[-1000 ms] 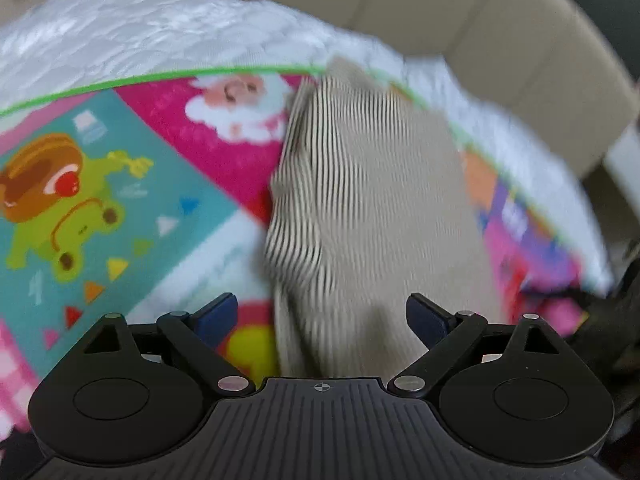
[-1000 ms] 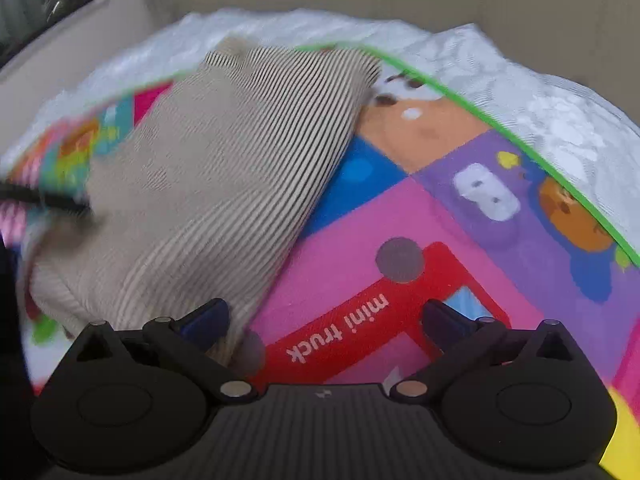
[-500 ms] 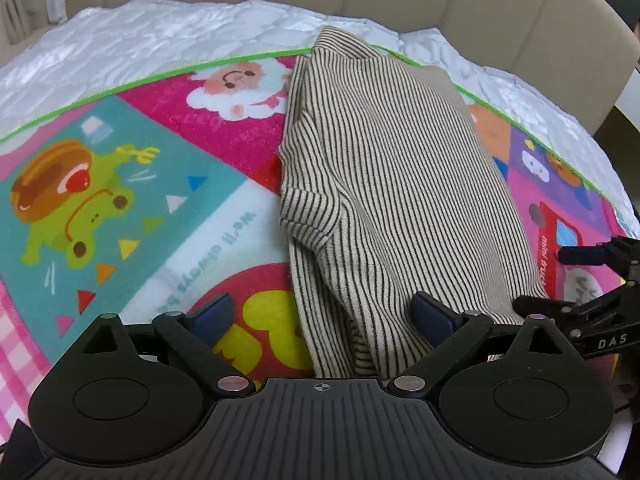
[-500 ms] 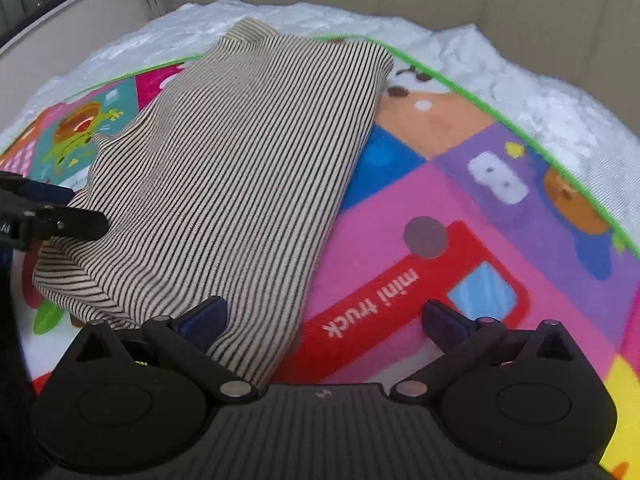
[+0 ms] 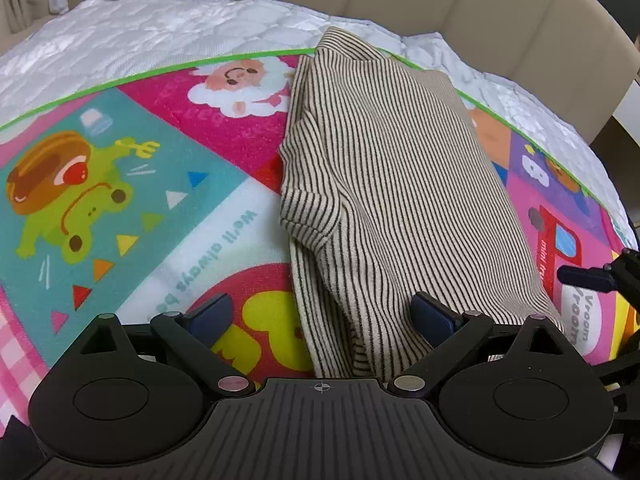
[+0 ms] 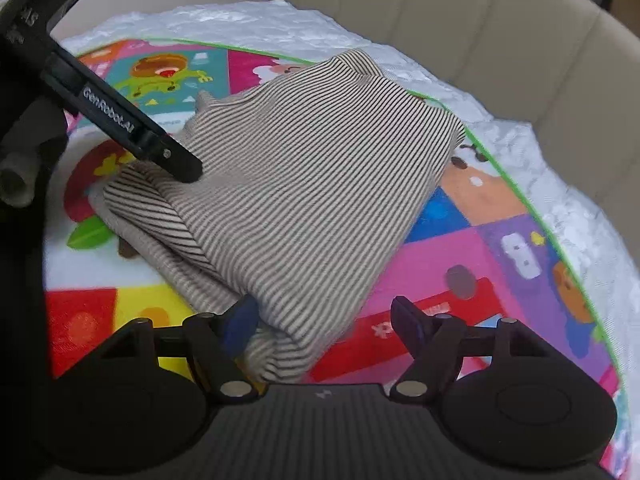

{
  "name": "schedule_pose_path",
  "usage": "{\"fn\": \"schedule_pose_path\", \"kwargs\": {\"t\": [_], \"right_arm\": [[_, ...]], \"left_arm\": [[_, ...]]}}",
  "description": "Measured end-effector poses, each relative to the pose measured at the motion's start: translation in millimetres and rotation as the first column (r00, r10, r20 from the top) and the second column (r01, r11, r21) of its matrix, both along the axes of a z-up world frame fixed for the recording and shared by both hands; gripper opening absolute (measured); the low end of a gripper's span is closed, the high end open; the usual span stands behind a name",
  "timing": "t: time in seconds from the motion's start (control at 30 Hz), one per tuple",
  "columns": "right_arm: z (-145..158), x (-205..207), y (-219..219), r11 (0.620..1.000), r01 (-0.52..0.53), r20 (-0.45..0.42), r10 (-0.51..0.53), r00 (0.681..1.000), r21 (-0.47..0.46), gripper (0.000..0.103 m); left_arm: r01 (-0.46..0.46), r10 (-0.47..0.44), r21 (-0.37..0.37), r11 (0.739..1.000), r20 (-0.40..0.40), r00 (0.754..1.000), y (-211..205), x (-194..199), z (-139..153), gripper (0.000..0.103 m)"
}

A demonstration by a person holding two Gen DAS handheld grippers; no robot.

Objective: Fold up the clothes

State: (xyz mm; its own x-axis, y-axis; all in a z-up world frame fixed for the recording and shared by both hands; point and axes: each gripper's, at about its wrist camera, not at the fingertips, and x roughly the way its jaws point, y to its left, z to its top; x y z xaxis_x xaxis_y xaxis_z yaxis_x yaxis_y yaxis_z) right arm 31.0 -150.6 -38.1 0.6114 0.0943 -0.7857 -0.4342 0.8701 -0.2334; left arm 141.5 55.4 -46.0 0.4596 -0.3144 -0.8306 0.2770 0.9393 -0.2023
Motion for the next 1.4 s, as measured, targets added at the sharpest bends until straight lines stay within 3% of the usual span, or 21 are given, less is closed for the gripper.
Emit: {"fn": "schedule_pose_path", "kwargs": {"t": [0.13, 0.27, 0.5, 0.63, 0.73, 0.87, 1.0, 1.1, 1.2, 1.3, 1.4], "right_arm": [[-1.9, -3.8, -13.1, 0.998, 0.022, 0.008, -0.022, 1.000, -0.058, 0.069], [0.7, -5.1, -23.7, 0.996, 0.060, 0.005, -0.060, 0.998, -0.060, 0.069], [3.7, -4.6, -21.4, 0.987, -0.008, -0.023, 0.004, 1.000, -0.163, 0.074], [26.8, -8.1, -29.6, 1.000, -0.013, -0.046, 0.011, 0.999, -0.027, 0.079], [43.3, -16.0, -25.3, 0.998, -0.024, 0.012, 0.023, 1.000, 0.056, 0.079], [42.4, 1.4, -11.9, 0.986, 0.017, 0.052, -0.026, 0.998, 0.166, 0.069], [10.0, 21.2, 5.8, 0.986, 0.031, -0.045, -0.024, 0.999, 0.165, 0.068], [2.1, 17.7, 1.9, 0.977, 0.057, -0.048, -0.048, 0.998, 0.207, 0.068], [-3.8, 18.1, -10.1, 0.957, 0.094, -0.059, -0.081, 0.995, 0.274, 0.076], [-7.1, 16.6, -15.1, 0.949, 0.103, -0.055, -0.091, 0.994, 0.297, 0.079], [-2.5, 18.8, -10.9, 0.962, 0.076, -0.039, -0.068, 0.997, 0.263, 0.083]], "left_arm": [[0.006, -0.006, -0.005, 1.000, -0.002, 1.000, -0.8, -0.2, 0.2, 0.099], [0.015, -0.015, -0.005, 1.000, -0.006, 1.000, -2.0, -0.8, -0.5, 0.101], [0.022, -0.022, -0.001, 1.000, -0.015, 1.000, -2.7, -0.9, -2.4, 0.102], [0.013, -0.013, -0.018, 1.000, -0.020, 1.000, -0.1, 1.1, -2.0, 0.102], [-0.010, 0.009, -0.049, 0.999, -0.029, 1.000, 5.2, 3.8, -1.2, 0.101], [-0.017, 0.015, -0.050, 0.999, -0.026, 1.000, 6.2, 3.8, -0.3, 0.101], [-0.040, 0.041, -0.076, 0.996, 0.012, 0.999, 12.4, 0.7, 8.0, 0.101], [-0.047, 0.060, -0.165, 0.985, 0.080, 0.995, 19.6, -1.4, 25.4, 0.101], [-0.029, 0.060, -0.237, 0.971, 0.124, 0.991, 14.4, 6.6, 37.0, 0.101], [-0.005, 0.046, -0.231, 0.973, 0.171, 0.984, 0.8, 17.8, 40.4, 0.101], [-0.001, 0.028, -0.175, 0.985, 0.153, 0.988, -7.1, 29.8, 28.8, 0.101]]}}
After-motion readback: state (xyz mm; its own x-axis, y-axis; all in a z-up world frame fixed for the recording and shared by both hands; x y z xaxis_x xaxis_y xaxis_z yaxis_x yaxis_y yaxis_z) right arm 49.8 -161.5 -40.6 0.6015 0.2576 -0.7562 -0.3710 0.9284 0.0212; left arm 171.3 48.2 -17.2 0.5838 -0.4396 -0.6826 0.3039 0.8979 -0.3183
